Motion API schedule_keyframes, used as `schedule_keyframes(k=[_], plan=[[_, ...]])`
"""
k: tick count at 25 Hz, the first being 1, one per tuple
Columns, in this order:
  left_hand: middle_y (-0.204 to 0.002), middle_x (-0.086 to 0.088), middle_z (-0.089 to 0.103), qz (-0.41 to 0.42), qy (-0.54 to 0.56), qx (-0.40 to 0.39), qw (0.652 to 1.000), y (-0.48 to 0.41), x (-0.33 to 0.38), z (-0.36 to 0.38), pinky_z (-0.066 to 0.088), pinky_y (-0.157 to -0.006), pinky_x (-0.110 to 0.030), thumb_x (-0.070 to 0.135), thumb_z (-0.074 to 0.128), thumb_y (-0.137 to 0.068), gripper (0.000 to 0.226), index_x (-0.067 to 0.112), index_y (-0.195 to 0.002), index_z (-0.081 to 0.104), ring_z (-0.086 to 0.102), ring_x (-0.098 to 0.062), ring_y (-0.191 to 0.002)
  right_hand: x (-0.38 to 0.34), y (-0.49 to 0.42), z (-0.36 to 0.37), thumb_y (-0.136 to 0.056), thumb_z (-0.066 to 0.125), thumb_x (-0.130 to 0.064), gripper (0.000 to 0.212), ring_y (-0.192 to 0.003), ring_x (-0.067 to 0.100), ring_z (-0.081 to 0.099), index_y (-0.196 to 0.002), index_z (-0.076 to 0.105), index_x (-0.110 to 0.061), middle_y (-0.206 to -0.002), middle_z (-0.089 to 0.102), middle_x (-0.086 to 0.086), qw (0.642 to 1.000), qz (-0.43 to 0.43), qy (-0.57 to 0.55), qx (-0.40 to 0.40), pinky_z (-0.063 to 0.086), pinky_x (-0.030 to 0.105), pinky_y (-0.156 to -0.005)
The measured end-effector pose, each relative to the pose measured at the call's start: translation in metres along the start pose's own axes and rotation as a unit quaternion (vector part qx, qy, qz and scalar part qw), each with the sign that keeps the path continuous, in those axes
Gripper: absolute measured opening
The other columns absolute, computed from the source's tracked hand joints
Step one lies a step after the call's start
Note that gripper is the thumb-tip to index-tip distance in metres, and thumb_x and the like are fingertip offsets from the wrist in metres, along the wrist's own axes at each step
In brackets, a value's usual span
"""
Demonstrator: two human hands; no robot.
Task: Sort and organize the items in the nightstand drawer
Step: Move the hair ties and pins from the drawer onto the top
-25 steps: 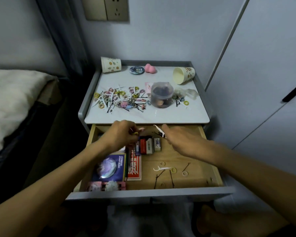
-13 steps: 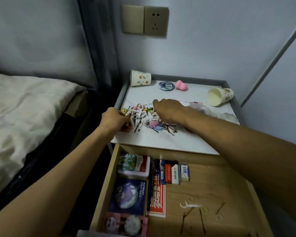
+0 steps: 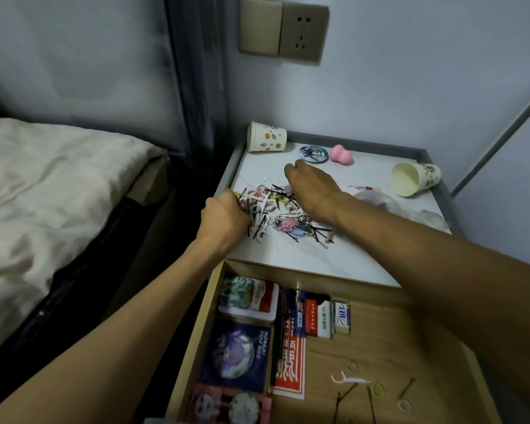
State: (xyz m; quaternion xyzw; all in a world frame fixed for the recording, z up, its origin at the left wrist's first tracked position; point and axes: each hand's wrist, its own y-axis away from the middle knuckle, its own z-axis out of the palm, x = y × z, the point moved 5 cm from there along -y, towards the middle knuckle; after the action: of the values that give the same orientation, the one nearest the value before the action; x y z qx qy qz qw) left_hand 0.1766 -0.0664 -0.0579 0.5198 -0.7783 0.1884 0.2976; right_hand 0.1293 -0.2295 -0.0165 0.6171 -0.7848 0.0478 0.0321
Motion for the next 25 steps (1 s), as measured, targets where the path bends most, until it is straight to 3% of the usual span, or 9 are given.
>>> schedule_keyframes(k=[3,8,10,12,14,17,19,21,25], plan=[[-0.107,-0.017,0.061,0.059,-0.115,0.033,0.991,0.014,0.016,-0.003,0.052,-0.076,-0.042,0.018,0.061,-0.084,0.027,0.008,-0.108,0.055,0.06,-0.043,-0.094,0.001,0.021,-0.012,-0.091,0.043,0.006,0.029,-0.086,0.029,0.049,-0.117,0.047,-0.004,-0.116,0.048,0.017,0.998,0.003,-0.053,0.019,0.032,0.035,-0.064],[-0.119,-0.02,0.057,0.127,-0.246,0.052,0.96,0.042,0.039,-0.001,0.035,-0.068,-0.039,0.018,0.06,-0.087,0.034,0.003,-0.117,0.053,0.057,-0.044,-0.103,-0.01,0.11,-0.023,-0.091,0.053,0.002,0.035,-0.088,0.019,0.057,-0.12,0.049,-0.018,-0.109,0.059,0.005,0.982,-0.096,-0.147,0.07,0.051,0.039,-0.073],[-0.122,-0.02,0.056,0.139,-0.256,0.055,0.955,0.051,0.044,0.003,0.041,-0.073,-0.043,0.014,0.058,-0.086,0.036,0.002,-0.12,0.053,0.053,-0.042,-0.11,-0.01,0.16,-0.002,-0.094,0.058,-0.009,0.022,-0.085,0.013,0.06,-0.112,0.058,-0.021,-0.1,0.064,-0.002,0.973,-0.136,-0.186,0.003,0.052,0.033,-0.073],[-0.124,-0.019,0.054,0.182,-0.263,0.06,0.946,0.066,0.056,0.013,0.045,-0.081,-0.047,0.009,0.056,-0.084,0.038,0.002,-0.121,0.055,0.049,-0.041,-0.114,0.007,0.205,0.037,-0.091,0.064,-0.017,0.016,-0.088,0.01,0.06,-0.106,0.062,-0.022,-0.099,0.064,-0.005,0.971,-0.127,-0.169,-0.115,0.052,0.032,-0.078],[-0.125,-0.017,0.054,0.266,-0.234,0.047,0.934,0.089,0.071,0.028,0.048,-0.083,-0.045,0.006,0.057,-0.083,0.036,0.004,-0.119,0.058,0.05,-0.036,-0.112,0.039,0.246,0.082,-0.086,0.071,-0.023,0.033,-0.098,0.012,0.056,-0.114,0.056,-0.024,-0.111,0.058,-0.006,0.959,-0.053,-0.119,-0.253,0.05,0.032,-0.086],[-0.119,-0.008,0.056,0.374,-0.15,-0.137,0.905,0.137,0.085,0.067,0.052,-0.078,-0.037,0.017,0.065,-0.088,0.034,0.013,-0.12,0.058,0.059,-0.026,-0.101,0.069,0.291,0.128,-0.075,0.08,-0.029,0.067,-0.113,0.017,0.046,-0.128,0.04,-0.026,-0.128,0.04,-0.004,0.933,0.018,-0.072,-0.352,0.044,0.034,-0.097],[-0.119,-0.009,0.059,0.372,-0.188,-0.298,0.859,0.17,0.078,0.097,0.051,-0.082,-0.035,0.026,0.067,-0.089,0.042,0.013,-0.126,0.054,0.061,-0.026,-0.102,0.072,0.303,0.142,-0.071,0.081,-0.031,0.078,-0.115,0.017,0.044,-0.133,0.034,-0.026,-0.132,0.033,-0.003,0.929,0.034,-0.068,-0.363,0.043,0.035,-0.1],[-0.119,-0.012,0.062,0.302,-0.254,-0.395,0.83,0.194,0.06,0.123,0.047,-0.081,-0.03,0.028,0.063,-0.093,0.04,0.01,-0.127,0.054,0.061,-0.025,-0.103,0.068,0.305,0.144,-0.073,0.08,-0.029,0.069,-0.107,0.016,0.045,-0.128,0.038,-0.024,-0.129,0.038,-0.001,0.934,0.035,-0.074,-0.347,0.045,0.034,-0.095],[-0.118,-0.012,0.063,0.219,-0.254,-0.401,0.852,0.217,0.038,0.157,0.037,-0.076,-0.025,0.024,0.057,-0.096,0.029,0.005,-0.118,0.061,0.06,-0.027,-0.106,0.066,0.301,0.142,-0.083,0.071,-0.021,0.024,-0.091,0.012,0.054,-0.093,0.05,-0.023,-0.102,0.057,-0.003,0.943,0.017,-0.12,-0.31,0.048,0.031,-0.084]])
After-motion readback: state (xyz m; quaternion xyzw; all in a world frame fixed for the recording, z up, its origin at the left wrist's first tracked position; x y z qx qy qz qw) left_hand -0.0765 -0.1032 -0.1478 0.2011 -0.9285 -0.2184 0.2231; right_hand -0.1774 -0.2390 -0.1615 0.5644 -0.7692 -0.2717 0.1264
